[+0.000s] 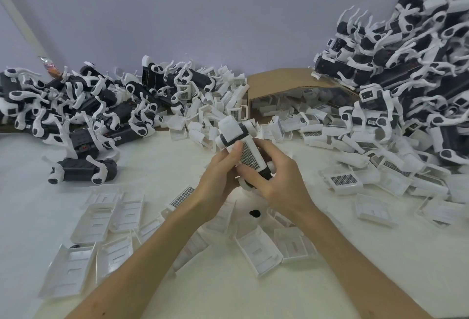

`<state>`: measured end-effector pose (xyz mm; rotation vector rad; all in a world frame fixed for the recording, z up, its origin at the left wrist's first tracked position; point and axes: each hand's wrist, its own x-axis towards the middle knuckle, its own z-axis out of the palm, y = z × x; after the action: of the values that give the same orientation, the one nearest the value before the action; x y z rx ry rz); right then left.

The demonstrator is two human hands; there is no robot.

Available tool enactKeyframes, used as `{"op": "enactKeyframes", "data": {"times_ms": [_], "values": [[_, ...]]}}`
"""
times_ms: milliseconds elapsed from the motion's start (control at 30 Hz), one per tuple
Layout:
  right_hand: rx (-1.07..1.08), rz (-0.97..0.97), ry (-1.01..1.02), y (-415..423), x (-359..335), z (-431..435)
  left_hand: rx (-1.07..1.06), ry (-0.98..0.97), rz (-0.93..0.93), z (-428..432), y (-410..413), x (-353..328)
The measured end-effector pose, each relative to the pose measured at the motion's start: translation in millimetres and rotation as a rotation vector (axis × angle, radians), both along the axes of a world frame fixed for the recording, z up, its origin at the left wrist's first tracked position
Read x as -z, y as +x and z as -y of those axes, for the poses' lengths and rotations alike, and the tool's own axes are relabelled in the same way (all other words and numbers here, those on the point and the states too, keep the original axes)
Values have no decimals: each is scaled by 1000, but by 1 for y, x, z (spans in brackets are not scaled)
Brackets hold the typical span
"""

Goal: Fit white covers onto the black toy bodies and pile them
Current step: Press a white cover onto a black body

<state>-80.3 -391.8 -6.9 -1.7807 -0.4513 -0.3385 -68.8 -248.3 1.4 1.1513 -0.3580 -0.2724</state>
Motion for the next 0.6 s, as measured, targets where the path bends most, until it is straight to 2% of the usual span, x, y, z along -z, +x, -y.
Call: {"op": "enactKeyframes", "data": {"times_ms": [67,267,600], "values": [[21,18,-24,0,-1,-2,33,-48,-5,0,1,-1],[117,169,-260,-1,-4,-3,0,-73,24,-1,0,0],[13,154,-207,-1,-7,5,-32,-43,43,2,-3,1]]}}
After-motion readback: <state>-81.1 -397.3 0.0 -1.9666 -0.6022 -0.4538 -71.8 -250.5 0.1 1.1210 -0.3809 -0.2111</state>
